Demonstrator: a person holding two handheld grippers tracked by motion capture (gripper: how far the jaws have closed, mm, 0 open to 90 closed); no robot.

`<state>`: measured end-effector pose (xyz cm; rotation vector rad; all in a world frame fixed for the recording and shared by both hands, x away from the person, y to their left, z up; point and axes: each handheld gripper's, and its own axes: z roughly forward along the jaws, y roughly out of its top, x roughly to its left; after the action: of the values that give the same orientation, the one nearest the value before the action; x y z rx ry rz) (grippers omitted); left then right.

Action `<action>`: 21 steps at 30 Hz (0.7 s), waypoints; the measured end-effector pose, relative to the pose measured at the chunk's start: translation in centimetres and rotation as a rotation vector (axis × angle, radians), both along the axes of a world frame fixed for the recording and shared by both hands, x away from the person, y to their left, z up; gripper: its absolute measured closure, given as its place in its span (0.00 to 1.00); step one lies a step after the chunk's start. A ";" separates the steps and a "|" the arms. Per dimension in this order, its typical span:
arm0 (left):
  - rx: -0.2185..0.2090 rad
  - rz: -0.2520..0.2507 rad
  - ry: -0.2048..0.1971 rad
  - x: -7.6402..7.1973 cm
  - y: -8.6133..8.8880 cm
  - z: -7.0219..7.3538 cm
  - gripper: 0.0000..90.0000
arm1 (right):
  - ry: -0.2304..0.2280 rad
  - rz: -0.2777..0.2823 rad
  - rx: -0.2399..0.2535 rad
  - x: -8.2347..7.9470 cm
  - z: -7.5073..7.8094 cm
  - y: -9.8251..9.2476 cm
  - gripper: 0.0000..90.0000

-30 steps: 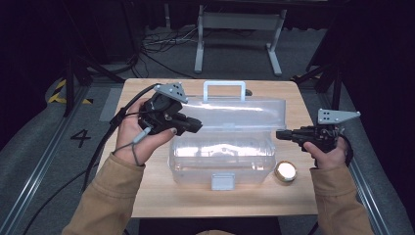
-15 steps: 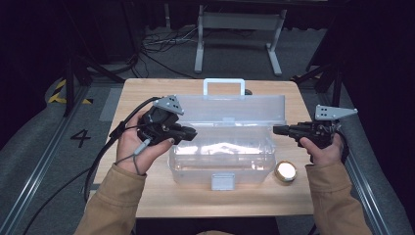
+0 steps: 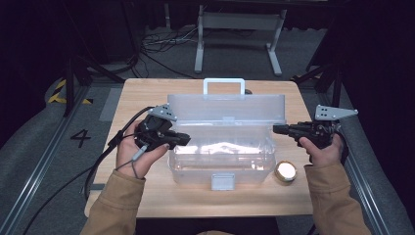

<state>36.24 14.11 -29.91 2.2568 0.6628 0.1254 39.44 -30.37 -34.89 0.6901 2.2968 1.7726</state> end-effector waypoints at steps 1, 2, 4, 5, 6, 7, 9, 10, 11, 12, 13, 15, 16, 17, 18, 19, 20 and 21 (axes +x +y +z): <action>-0.002 0.007 -0.004 0.1 0.0 -0.2 0.95 | 0.001 0.000 -0.001 -0.1 0.0 0.0 1.00; -0.002 0.013 -0.008 0.1 0.1 -0.4 0.96 | 0.001 -0.001 -0.003 -0.1 0.0 0.0 1.00; -0.016 0.024 -0.016 0.3 0.3 -0.9 0.96 | 0.001 -0.005 -0.007 -0.3 -0.1 0.0 1.00; -0.028 0.031 -0.021 0.4 0.6 -1.2 0.96 | 0.001 -0.006 -0.007 -0.3 -0.2 0.0 1.00; -0.037 0.035 -0.025 0.4 0.7 -1.4 0.96 | 0.001 -0.005 -0.010 -0.4 -0.2 0.0 1.00; -0.037 0.035 -0.025 0.4 0.7 -1.4 0.96 | 0.000 -0.008 -0.011 -0.5 -0.2 0.0 1.00; -0.077 0.052 -0.030 0.5 1.3 -2.0 0.97 | 0.004 -0.009 -0.011 -0.7 -0.3 -0.1 1.00; -0.084 0.055 -0.037 0.6 1.5 -2.2 0.97 | 0.005 -0.013 -0.014 -0.7 -0.3 -0.1 1.00; -0.084 0.055 -0.037 0.6 1.5 -2.2 0.97 | 0.005 -0.013 -0.014 -0.7 -0.3 -0.1 1.00; -0.094 0.062 -0.043 0.6 1.7 -2.4 0.97 | 0.003 -0.015 -0.015 -0.8 -0.4 -0.1 1.00; -0.107 0.062 -0.043 0.7 1.9 -2.6 0.98 | 0.003 -0.017 -0.019 -1.0 -0.4 0.0 1.00; -0.114 0.069 -0.042 1.0 2.0 -2.8 0.99 | 0.006 -0.022 -0.021 -1.1 -0.5 0.0 1.00; -0.112 0.070 -0.043 1.1 2.0 -2.8 0.99 | 0.009 -0.026 -0.016 -1.2 -0.6 0.0 1.00; -0.113 0.069 -0.044 1.1 2.0 -2.9 0.99 | 0.008 -0.026 -0.014 -1.3 -0.6 0.0 1.00; -0.113 0.064 -0.045 1.2 2.0 -3.0 0.99 | 0.009 -0.026 -0.016 -1.4 -0.6 0.0 1.00; -0.116 0.060 -0.040 1.3 2.0 -3.1 0.99 | 0.010 -0.027 -0.018 -1.5 -0.6 0.0 1.00; -0.117 0.061 -0.040 1.4 2.0 -3.2 0.99 | 0.008 -0.030 -0.017 -1.6 -0.6 -0.1 1.00; -0.119 0.062 -0.039 1.4 2.0 -3.2 0.99 | 0.008 -0.032 -0.016 -1.7 -0.6 -0.2 1.00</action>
<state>37.69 16.09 -33.09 2.1158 0.7013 0.1553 37.76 -30.61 -35.45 0.7283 2.2894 1.7395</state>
